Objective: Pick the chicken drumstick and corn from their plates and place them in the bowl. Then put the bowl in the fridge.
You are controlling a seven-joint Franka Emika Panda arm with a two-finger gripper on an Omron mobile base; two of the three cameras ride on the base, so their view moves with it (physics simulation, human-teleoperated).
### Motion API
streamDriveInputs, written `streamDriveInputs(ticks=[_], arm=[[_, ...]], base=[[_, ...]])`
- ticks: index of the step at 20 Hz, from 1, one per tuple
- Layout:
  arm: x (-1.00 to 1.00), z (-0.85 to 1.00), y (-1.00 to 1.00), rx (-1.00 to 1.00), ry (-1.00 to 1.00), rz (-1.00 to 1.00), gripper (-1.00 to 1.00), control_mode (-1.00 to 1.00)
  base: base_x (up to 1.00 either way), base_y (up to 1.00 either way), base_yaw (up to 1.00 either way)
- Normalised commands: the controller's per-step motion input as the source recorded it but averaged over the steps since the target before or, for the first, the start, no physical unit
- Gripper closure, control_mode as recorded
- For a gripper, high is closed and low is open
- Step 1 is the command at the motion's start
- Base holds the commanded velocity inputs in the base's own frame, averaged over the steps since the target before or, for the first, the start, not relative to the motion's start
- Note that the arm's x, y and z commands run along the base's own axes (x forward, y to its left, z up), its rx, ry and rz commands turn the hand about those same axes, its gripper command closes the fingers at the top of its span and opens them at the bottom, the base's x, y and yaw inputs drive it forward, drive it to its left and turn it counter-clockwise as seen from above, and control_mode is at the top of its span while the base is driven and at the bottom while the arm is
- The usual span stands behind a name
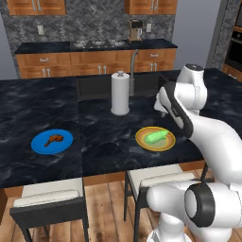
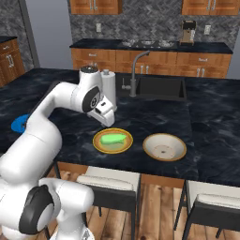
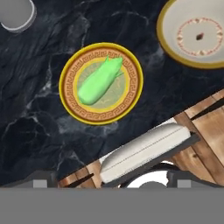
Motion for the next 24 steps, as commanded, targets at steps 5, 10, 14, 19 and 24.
streamDriveInputs(ticks=[5,10,14,19,24], arm=[[0.54,-0.3,-0.09,0.0,0.04,-0.06,-1.0,-1.0],[0.5,-0.3,-0.04,0.0,0.04,-0.15,-1.0,-1.0],[0.41,-0.29,0.0,0.01,0.0,-0.2,-1.0,-1.0],[0.43,-0.25,0.0,0.04,0.0,-0.15,-1.0,-1.0],[0.36,-0.27,-0.03,0.07,0.12,-0.1,-1.0,-1.0]], base=[[0.0,0.0,0.0],[0.0,0.0,0.0],[0.0,0.0,0.0],[0.0,0.0,0.0],[0.0,0.0,0.0]])
